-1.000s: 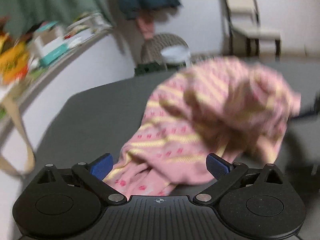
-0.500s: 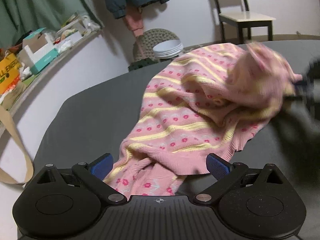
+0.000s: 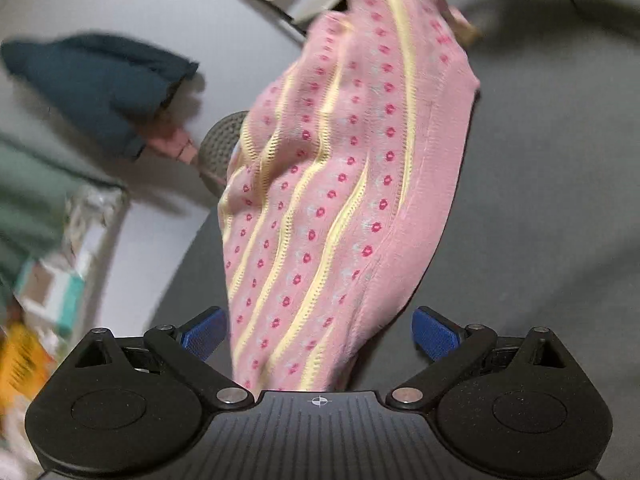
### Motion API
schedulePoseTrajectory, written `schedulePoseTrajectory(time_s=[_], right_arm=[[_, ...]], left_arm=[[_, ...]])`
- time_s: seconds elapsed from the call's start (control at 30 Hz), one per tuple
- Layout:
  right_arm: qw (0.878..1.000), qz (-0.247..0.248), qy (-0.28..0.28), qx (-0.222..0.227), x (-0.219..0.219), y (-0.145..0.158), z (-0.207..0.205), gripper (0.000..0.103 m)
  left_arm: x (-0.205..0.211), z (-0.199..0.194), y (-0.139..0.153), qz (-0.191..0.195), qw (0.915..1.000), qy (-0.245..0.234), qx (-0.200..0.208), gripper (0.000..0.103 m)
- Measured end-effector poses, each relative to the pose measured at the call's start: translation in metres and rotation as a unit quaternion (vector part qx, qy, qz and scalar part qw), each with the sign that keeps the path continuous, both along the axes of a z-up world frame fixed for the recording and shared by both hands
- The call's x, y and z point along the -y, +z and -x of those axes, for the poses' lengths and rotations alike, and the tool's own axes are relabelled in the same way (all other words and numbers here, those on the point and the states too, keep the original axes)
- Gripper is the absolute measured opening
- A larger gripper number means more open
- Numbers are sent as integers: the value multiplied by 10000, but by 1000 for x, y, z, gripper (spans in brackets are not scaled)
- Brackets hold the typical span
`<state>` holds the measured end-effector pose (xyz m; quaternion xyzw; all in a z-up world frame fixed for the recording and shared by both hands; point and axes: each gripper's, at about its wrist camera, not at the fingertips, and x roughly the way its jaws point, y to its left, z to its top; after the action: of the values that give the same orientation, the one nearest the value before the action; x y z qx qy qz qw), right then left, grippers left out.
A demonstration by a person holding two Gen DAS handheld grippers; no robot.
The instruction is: Fold clothes
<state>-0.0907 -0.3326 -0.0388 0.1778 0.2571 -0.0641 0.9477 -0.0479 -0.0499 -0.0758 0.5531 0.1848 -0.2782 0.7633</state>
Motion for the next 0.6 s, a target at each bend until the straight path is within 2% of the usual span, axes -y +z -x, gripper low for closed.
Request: schedulePoseTrajectory(time_s=[0.03, 0.1, 0.13, 0.2, 0.23, 0.27, 0.3, 0.37, 0.4, 0.43, 0.47, 0.53, 0.6], right_arm=[[9993, 258, 271, 47, -9, 4, 1, 65], [9892, 930, 1133, 94, -34, 9, 1, 70], [9781, 1312, 1613, 92, -48, 10, 3, 70], [9421, 2389, 2352, -71, -78, 1, 9, 69], [9168, 3057, 2565, -162, -94, -8, 12, 67], [8855, 3741, 2746, -228, -107, -20, 15, 65], [8496, 4401, 2898, -216, -119, -32, 20, 62], [7628, 5657, 3132, -67, -140, -59, 32, 62], [7297, 6056, 3174, -26, -146, -69, 33, 62], [7057, 6316, 3210, -3, -152, -76, 33, 60], [6889, 6453, 3302, 23, -155, -81, 32, 58], [6619, 6641, 3475, 109, -159, -88, 29, 51], [6375, 6815, 3592, 118, -162, -95, 26, 48]], left_arm=[[-1, 3, 0, -92, 9999, -61, 37, 99], [-3, 6, 4, -162, 9998, -56, 69, 99], [-4, 6, 5, -173, 9998, -25, 87, 99], [-6, 5, 8, -127, 9998, 119, 95, 100], [-7, 3, 9, -72, 9997, 209, 76, 100], [-9, 0, 10, 11, 9996, 286, 42, 100], [-10, -2, 13, 130, 9993, 338, -13, 100], [-13, -4, 18, 344, 9987, 350, -131, 100], [-13, -4, 19, 412, 9985, 312, -164, 100], [-14, -3, 20, 467, 9984, 265, -187, 100], [-14, -3, 19, 483, 9984, 221, -199, 100], [-13, 0, 16, 427, 9988, 133, -206, 100], [-12, 1, 12, 323, 9992, 68, -210, 100]])
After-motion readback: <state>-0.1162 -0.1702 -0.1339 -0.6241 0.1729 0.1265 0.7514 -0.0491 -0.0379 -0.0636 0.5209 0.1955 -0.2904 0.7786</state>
